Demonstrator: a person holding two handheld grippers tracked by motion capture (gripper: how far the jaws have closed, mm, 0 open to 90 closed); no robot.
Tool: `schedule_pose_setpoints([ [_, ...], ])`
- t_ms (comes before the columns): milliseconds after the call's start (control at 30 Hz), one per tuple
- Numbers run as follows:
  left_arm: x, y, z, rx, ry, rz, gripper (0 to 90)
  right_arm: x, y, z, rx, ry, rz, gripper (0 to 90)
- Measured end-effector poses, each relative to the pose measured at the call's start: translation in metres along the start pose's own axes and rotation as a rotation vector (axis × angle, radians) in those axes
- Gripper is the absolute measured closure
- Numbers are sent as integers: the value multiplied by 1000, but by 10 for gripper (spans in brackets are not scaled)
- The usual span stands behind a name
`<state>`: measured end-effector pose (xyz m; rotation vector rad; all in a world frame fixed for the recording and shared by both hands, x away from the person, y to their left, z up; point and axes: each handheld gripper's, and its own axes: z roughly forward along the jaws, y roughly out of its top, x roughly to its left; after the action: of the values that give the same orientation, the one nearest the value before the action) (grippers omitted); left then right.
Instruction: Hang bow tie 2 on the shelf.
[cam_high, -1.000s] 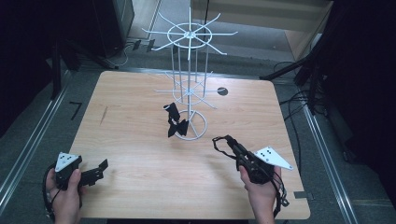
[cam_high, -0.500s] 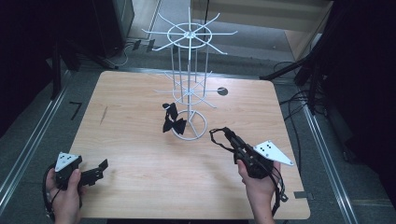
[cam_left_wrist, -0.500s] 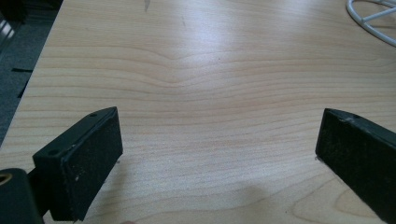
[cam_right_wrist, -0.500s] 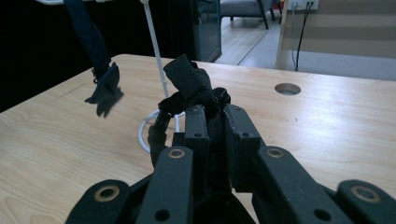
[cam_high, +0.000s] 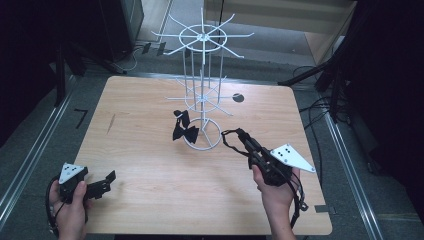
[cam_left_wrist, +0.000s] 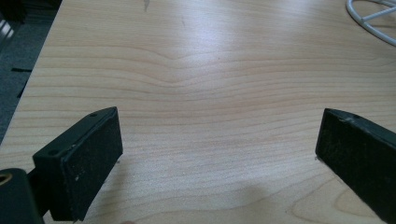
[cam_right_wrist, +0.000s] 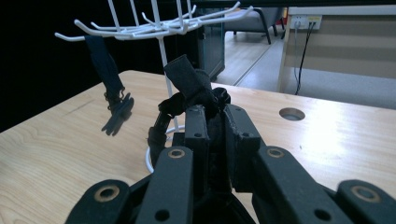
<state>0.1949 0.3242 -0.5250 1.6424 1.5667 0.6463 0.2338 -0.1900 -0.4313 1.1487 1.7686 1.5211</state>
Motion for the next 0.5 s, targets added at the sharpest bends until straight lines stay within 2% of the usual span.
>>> schedule_pose_setpoints([
  [500, 1, 0, 0, 2, -5, -5, 10, 7, 21, 2, -37, 10, -22, 814],
])
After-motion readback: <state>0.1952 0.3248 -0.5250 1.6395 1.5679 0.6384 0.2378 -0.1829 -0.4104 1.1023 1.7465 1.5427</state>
